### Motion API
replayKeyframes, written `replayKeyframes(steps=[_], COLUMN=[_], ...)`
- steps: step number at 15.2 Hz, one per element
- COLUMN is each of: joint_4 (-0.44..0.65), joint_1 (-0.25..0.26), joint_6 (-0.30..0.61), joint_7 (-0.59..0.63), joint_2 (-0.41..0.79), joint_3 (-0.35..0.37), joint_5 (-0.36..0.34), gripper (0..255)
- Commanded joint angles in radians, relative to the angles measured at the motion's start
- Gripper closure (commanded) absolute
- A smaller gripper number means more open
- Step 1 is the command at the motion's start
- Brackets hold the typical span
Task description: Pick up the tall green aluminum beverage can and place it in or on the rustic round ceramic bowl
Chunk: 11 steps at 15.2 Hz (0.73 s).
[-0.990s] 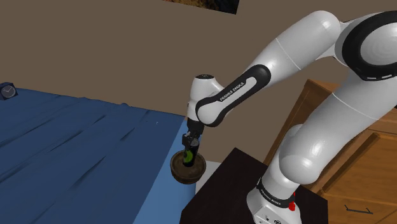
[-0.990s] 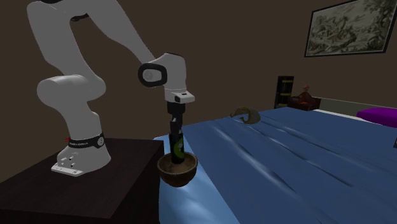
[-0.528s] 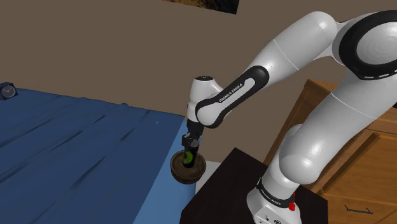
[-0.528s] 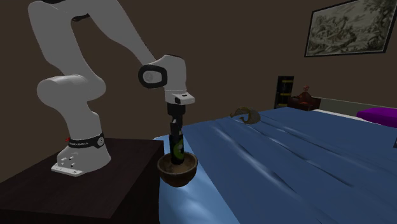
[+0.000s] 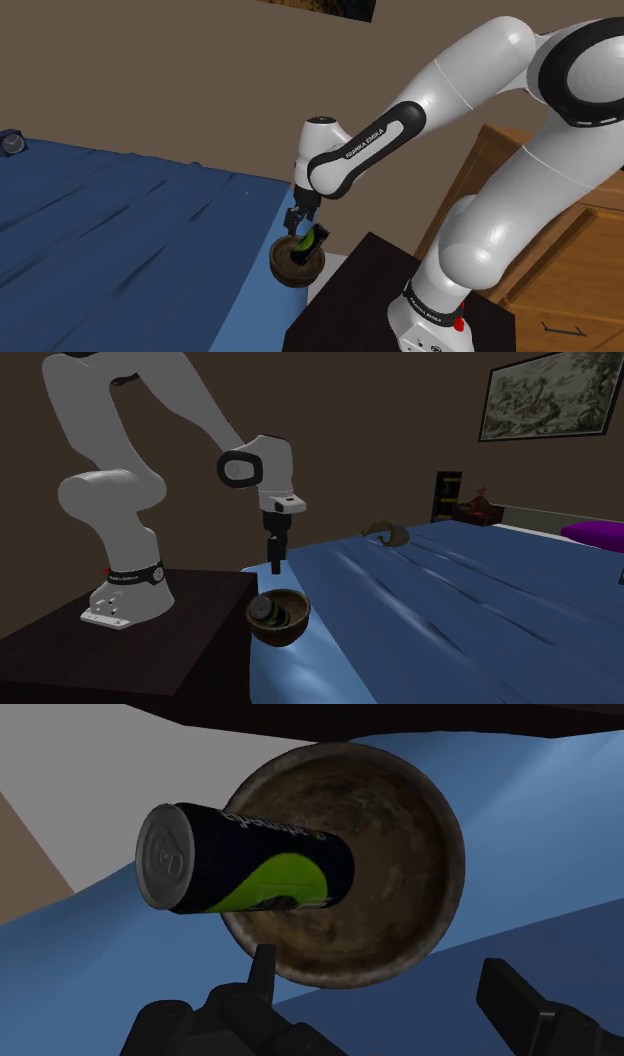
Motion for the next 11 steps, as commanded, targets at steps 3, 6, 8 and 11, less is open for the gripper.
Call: replayKeyframes(steps=[3,6,8,11], joint_4=[0.034,0.034,0.034,0.034], joint_1=[0.003,0.003,0.003,0.003], joint_6=[-0.145,-0.145,-0.145,-0.145], joint_7=[-0.006,-0.006,-0.006,-0.006], joint_2=[-0.109,-0.109,-0.109,-0.109], joint_3=[-0.006,-0.006,-0.006,-0.006], joint_5=[0.006,0.006,0.006,0.006], gripper=[0,0,0,0])
